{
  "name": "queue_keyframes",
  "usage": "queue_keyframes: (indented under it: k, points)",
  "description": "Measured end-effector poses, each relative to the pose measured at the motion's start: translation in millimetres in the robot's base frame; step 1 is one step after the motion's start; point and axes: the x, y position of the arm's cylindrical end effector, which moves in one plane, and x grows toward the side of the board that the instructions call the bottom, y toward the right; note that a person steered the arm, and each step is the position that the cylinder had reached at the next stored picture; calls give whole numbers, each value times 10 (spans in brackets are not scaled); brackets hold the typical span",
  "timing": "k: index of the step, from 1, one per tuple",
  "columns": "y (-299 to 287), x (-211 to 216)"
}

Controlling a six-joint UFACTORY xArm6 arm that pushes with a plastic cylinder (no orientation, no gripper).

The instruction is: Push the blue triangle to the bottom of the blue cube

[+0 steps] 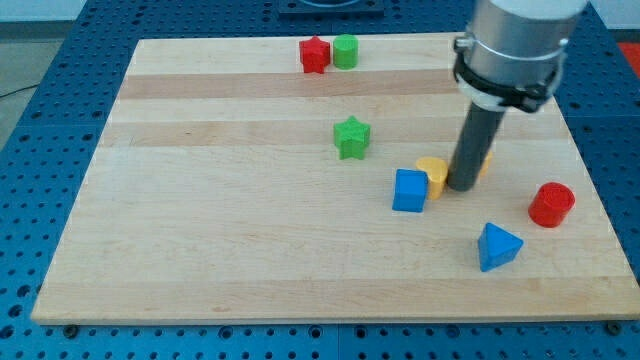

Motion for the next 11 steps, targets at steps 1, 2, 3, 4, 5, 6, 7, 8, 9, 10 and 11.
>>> queue_keyframes:
  k: [1,2,3,4,5,6,7,8,9,10,11]
  points:
    - [-202,-222]
    - [-204,-179]
    - [-31,216]
    - [343,499]
    - [894,837]
    - [1050,1038]
    - [694,1168]
    - [495,1070]
    - [212,794]
    - [-197,666]
    - [-319,879]
